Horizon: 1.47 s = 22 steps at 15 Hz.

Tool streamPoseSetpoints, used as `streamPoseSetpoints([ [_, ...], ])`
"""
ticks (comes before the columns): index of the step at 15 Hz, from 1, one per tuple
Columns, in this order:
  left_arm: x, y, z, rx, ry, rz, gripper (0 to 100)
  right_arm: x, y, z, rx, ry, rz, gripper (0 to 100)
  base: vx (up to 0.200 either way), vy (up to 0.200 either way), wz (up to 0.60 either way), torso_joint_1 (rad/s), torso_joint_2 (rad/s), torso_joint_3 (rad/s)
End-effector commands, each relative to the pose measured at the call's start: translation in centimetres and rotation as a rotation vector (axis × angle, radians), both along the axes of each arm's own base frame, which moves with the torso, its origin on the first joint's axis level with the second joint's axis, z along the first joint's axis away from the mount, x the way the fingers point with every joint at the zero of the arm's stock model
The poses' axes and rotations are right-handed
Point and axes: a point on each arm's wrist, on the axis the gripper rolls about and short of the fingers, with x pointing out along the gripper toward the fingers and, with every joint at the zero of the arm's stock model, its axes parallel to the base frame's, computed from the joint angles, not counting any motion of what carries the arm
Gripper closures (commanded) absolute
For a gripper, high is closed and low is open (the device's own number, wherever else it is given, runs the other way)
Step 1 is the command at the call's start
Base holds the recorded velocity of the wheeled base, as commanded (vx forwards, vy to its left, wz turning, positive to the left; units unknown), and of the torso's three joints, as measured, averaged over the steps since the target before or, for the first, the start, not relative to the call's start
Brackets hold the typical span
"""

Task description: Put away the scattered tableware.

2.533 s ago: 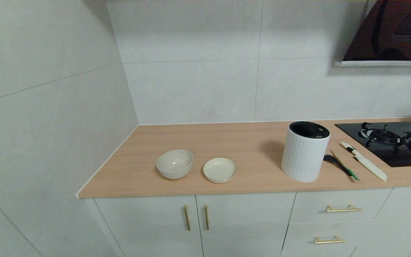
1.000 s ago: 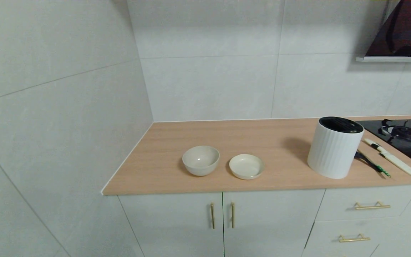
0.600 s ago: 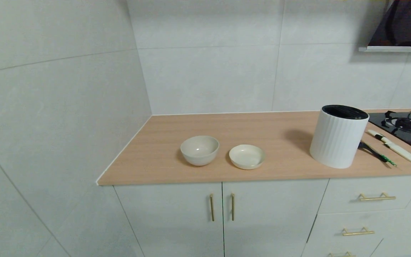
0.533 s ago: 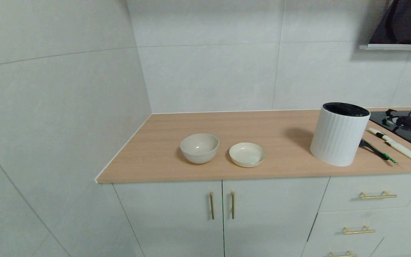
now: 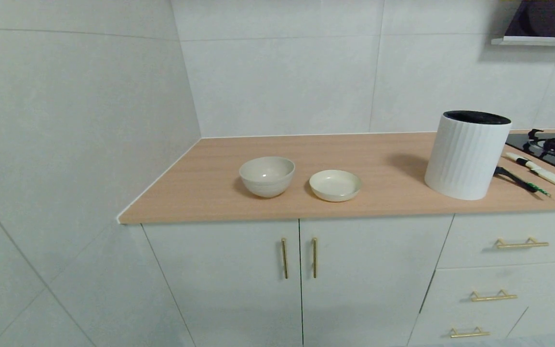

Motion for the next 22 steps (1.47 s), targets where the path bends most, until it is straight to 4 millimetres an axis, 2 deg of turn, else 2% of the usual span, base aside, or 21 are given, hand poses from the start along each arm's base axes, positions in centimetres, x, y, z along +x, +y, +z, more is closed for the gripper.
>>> streamPoseSetpoints([
  [1,0.00,0.00,0.00,0.000,0.000,0.000,0,0.01,0.00,0.01,0.000,0.001,0.000,0,0.000,0.000,0.00,-0.207,0.50,0.281],
  [17,0.00,0.00,0.00,0.000,0.000,0.000,0,0.01,0.00,0.01,0.000,0.001,0.000,0,0.000,0.000,0.00,-0.155,0.46,0.303],
  [22,0.00,0.00,-0.02,0.000,0.001,0.000,0,0.01,0.00,0.01,0.000,0.001,0.000,0,0.000,0.000,0.00,-0.022,0.08,0.060],
])
